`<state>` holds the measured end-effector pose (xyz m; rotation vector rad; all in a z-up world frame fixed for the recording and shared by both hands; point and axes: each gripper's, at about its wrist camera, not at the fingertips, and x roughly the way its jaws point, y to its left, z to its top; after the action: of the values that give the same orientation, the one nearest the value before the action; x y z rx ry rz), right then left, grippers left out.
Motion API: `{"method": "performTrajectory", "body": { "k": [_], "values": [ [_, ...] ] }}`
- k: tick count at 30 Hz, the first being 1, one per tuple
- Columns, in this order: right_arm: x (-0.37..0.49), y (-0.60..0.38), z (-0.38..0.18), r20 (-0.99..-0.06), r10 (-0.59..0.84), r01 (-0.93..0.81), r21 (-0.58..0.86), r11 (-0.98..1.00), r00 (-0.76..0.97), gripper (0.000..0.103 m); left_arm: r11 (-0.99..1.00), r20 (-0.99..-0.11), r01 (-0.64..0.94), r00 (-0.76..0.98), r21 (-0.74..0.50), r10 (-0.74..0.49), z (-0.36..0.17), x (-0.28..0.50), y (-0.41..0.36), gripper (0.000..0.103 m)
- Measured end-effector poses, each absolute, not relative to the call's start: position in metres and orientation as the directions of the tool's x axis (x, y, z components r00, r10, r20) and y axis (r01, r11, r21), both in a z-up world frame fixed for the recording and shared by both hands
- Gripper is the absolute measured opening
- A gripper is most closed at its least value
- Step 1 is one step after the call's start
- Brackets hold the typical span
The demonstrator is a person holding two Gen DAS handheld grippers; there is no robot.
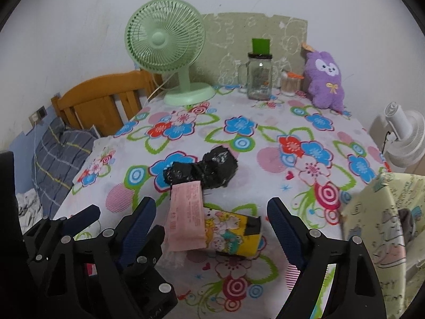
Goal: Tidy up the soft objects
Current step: 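Move both grippers down toward the pink packet and clear bag, then grasp the clear plastic bag with the left gripper while the right gripper grasps the pink packet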
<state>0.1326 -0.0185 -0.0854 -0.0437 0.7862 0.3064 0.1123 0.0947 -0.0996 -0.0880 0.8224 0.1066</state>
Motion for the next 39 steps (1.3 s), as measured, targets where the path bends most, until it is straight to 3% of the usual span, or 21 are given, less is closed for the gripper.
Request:
{"method": "performTrajectory", "body": {
  "k": [14,19,23,35,39],
  "values": [
    [0.155,0.006,-0.122,-0.781,0.26,-0.316,0.085,0.945,0.568,0.074,0.99,-0.772,-0.13,0.635,-0.051,0.044,-0.122,0.125,0.106,0.083],
    [0.158,0.006,-0.129,-0.794,0.26,-0.315,0.091,0.945,0.549,0.053,0.991,-0.78,-0.126,0.624,-0.044,0.045,-0.126,0.128,0.102,0.083],
    [0.16,0.002,-0.132,-0.797,0.279,-0.315,0.118,0.942,0.535,0.047,0.991,-0.782,-0.124,0.622,-0.044,0.043,-0.127,0.129,0.101,0.083],
    [0.156,-0.009,-0.125,-0.77,0.273,-0.312,0.102,0.945,0.576,0.007,0.993,-0.78,-0.116,0.623,-0.027,0.052,-0.125,0.131,0.09,0.083],
    [0.155,-0.017,-0.125,-0.768,0.255,-0.287,0.096,0.953,0.588,0.007,0.995,-0.779,-0.097,0.626,-0.031,0.037,-0.126,0.133,0.084,0.083]
  ]
}}
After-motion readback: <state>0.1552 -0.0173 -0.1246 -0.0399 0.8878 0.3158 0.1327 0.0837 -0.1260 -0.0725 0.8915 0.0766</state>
